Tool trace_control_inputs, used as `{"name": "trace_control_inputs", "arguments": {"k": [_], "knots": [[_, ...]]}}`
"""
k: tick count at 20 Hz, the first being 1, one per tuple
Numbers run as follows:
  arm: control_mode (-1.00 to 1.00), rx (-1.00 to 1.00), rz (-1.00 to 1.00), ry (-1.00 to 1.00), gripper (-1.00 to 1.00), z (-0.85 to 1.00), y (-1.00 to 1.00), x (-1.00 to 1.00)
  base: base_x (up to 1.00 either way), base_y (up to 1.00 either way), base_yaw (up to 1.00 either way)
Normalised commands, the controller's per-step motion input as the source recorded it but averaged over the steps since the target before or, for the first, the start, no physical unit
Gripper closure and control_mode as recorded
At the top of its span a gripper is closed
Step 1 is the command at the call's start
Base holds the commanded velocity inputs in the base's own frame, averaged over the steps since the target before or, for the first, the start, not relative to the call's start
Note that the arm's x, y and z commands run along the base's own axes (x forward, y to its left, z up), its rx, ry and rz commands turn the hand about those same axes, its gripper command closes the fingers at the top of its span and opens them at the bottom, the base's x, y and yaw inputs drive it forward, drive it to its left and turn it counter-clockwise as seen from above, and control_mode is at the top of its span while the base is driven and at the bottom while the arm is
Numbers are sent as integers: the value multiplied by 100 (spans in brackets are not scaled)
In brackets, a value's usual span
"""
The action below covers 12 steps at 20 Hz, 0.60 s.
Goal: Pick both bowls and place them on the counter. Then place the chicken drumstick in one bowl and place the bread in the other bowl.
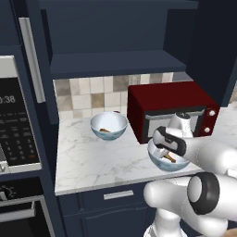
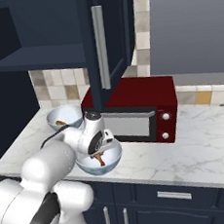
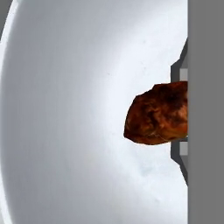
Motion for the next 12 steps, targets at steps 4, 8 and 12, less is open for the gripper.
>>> {"name": "trace_control_inputs", "arguments": {"k": [4,8,12], "knots": [[-100,5,-3,1,-100,-2,-1,-9,0,0,0],[-100,4,-4,0,-100,8,0,-21,0,0,0],[-100,1,-8,0,-100,22,10,-18,0,0,0]]}}
